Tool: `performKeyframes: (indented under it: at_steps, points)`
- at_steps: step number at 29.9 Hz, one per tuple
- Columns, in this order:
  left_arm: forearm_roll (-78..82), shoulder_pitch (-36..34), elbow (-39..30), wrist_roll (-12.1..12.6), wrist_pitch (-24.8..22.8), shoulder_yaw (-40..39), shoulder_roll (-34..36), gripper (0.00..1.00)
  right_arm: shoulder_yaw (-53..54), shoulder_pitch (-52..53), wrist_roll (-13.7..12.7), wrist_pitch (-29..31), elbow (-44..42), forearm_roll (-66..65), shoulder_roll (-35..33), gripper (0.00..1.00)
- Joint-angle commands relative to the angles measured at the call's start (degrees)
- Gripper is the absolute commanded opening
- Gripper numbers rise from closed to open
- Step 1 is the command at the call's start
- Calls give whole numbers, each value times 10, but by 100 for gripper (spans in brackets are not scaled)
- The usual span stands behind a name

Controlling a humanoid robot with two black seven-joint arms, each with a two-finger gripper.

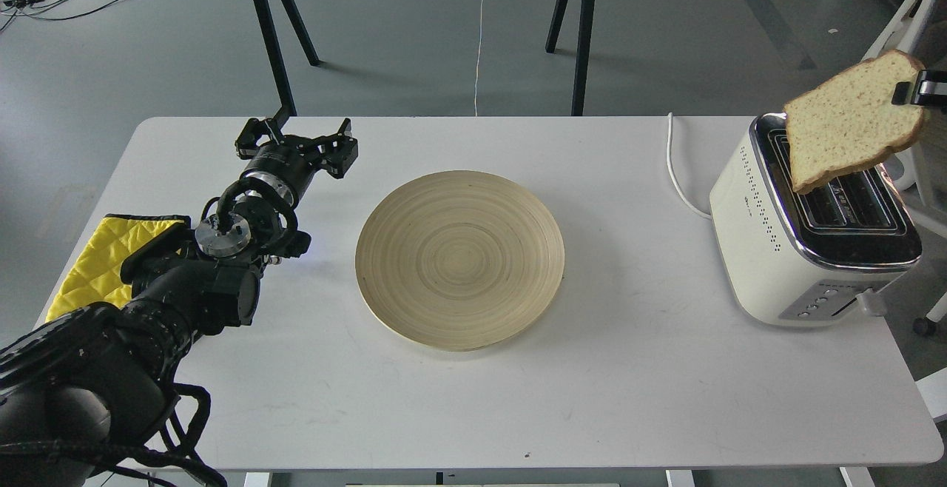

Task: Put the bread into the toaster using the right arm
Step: 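Carry the bread with the right gripper above the toaster slot, then lower the bread into the toaster slot and release it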

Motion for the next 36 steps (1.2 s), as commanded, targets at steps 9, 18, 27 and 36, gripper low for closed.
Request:
performKeyframes:
  at_steps: [9, 18, 27, 36]
  points:
    - [0, 0, 0, 0, 0, 0, 0, 100, -18, -17, 0, -1, -4, 6, -2, 6]
    - [0, 0, 0, 0, 0, 0, 0, 100, 3, -66, 0, -2, -22, 6, -2, 7]
    - [0, 0, 0, 0, 0, 0, 0, 100, 35, -96, 0, -1, -58, 6, -2, 7]
    - [0, 0, 0, 0, 0, 0, 0, 100, 77, -140, 0, 3, -88, 5, 0, 8]
